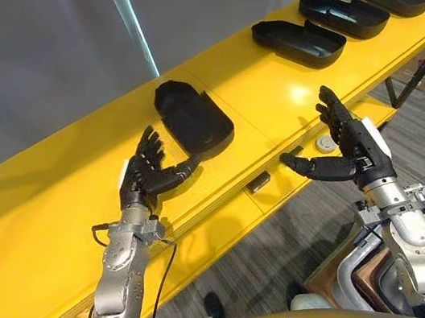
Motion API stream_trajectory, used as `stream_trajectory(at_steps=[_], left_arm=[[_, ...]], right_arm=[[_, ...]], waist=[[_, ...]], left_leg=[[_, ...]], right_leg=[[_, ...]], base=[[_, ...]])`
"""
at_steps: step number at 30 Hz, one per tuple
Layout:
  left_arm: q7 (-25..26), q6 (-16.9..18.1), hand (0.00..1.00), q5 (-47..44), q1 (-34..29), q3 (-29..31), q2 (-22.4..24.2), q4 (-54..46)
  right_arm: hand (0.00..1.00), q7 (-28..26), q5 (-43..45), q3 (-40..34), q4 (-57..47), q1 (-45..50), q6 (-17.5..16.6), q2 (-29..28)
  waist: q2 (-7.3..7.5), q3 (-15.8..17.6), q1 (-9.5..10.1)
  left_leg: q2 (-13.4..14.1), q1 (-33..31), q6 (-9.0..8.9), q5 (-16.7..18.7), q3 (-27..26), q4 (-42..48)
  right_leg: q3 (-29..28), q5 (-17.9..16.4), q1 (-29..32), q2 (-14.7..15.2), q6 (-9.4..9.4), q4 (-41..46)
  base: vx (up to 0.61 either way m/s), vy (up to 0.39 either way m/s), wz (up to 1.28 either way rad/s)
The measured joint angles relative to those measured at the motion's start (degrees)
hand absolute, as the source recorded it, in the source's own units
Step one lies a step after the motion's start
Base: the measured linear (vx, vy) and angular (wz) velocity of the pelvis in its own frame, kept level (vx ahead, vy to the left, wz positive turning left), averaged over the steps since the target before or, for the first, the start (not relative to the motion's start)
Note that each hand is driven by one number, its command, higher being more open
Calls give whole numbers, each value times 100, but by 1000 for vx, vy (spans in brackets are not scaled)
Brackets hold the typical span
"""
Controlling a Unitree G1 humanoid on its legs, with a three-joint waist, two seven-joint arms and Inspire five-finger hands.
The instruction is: Walk over and take three plastic housings, then place them on the shelf
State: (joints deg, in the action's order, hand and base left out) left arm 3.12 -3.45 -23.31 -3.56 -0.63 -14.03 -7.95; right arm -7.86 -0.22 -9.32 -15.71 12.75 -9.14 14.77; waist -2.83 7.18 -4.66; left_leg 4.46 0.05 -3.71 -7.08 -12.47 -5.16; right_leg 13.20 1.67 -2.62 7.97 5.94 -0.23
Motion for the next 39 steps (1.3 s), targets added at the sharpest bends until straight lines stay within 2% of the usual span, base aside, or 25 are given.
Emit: stream_trajectory(at_steps=[5, 10, 12, 14, 16, 20, 29, 35, 39], left_arm=[[493, 228, 100, 382, -102, 147, 79, -2], [558, 424, 100, 380, -170, 168, 83, -233], [547, 522, 100, 379, -188, 171, 86, -353], [480, 684, 100, 367, -225, 174, 86, -514], [369, 824, 100, 359, -310, 185, 86, -663], [13, 959, 100, 311, -368, 213, 84, -808], [-184, 978, 100, 293, -384, 229, 81, -808], [-256, 983, 100, 269, -377, 279, 78, -807], [-268, 983, 100, 269, -378, 280, 75, -807]], right_arm=[[100, 682, -692, 181, 411, -480, -28, 120], [100, 1352, -1524, 385, 1513, -1331, -18, 395], [100, 1484, -1522, 490, 1837, -1552, -6, 446], [100, 1571, -1522, 616, 2097, -1751, -6, 560], [100, 1581, -1521, 657, 2312, -1962, -6, 582], [100, 1585, -1509, 755, 2750, -2438, -9, 641], [100, 1566, -1510, 1004, 2978, -2734, -7, 754], [100, 1618, -1514, 1105, 3767, -3239, 107, 755], [100, 1787, -1513, 1177, 3820, -3324, 152, 838]], waist=[[22, -14, 77], [33, -16, 342], [31, -16, 404], [34, -14, 492], [34, -13, 492], [57, 4, 602], [135, 174, 745], [127, 292, 763], [118, 307, 765]], left_leg=[[-10, -93, -9, -61, 214, 0], [-50, -178, 26, -164, 506, 0], [-86, -173, 23, -166, 602, 0], [-112, -189, 24, -167, 642, 0], [-156, -209, 44, -185, 728, -1], [-196, -298, 71, -239, 832, -1], [-207, -372, 61, -291, 954, -2], [-212, -386, 57, -305, 1018, -2], [-215, -383, 57, -310, 1076, -1]], right_leg=[[218, 0, -54, -1, -2, -39], [499, -1, -136, 6, -4, -34], [570, -5, -193, 27, -9, -32], [627, -4, -199, 50, -5, -24], [709, -8, -228, 84, -1, -13], [796, -10, -194, 106, 3, 9], [886, -35, -177, 105, -32, 30], [976, -57, -182, 111, -34, 69], [1021, -88, -186, 146, -4, 144]], base=[[-12, 2, 21], [-20, -1, 30], [-12, 12, 26], [-15, 25, 17], [-14, 30, 23], [-30, 25, 15], [-16, 1, 5], [2, -11, 5], [16, -8, 8]])
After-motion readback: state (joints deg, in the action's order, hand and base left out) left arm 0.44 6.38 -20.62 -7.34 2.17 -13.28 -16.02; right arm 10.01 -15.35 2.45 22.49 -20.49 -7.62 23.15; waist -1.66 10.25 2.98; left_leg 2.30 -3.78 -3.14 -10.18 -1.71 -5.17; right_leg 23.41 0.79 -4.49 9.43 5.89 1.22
